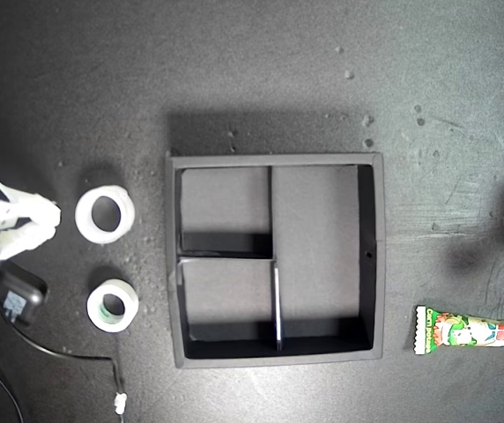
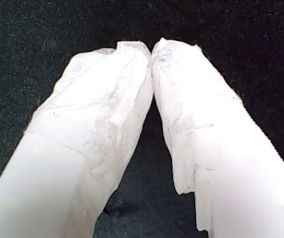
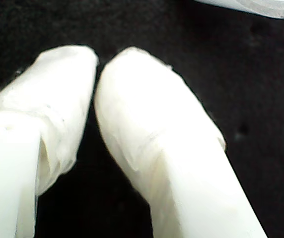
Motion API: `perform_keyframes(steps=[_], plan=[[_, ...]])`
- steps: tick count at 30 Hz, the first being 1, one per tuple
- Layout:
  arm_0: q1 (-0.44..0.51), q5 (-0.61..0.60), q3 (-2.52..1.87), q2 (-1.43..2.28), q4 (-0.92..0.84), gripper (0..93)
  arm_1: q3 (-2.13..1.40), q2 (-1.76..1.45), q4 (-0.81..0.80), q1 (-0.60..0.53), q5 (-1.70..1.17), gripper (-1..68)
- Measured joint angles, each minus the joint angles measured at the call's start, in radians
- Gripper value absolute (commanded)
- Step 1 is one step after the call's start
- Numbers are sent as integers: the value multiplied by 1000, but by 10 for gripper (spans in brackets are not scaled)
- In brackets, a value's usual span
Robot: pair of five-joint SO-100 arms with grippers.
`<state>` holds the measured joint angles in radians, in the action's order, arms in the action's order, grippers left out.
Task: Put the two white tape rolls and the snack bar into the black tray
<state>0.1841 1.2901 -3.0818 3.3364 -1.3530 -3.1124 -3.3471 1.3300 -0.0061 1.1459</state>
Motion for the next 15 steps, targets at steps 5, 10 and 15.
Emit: perform_keyframes(steps=[5, 10, 15], plan=[[0, 9, 0, 0, 0, 2, 0, 0, 0, -52, -2, 0], [0, 9, 0, 0, 0, 2, 0, 0, 0, -57, -3, 0], [0, 9, 0, 0, 0, 2, 0, 0, 0, -57, -3, 0]])
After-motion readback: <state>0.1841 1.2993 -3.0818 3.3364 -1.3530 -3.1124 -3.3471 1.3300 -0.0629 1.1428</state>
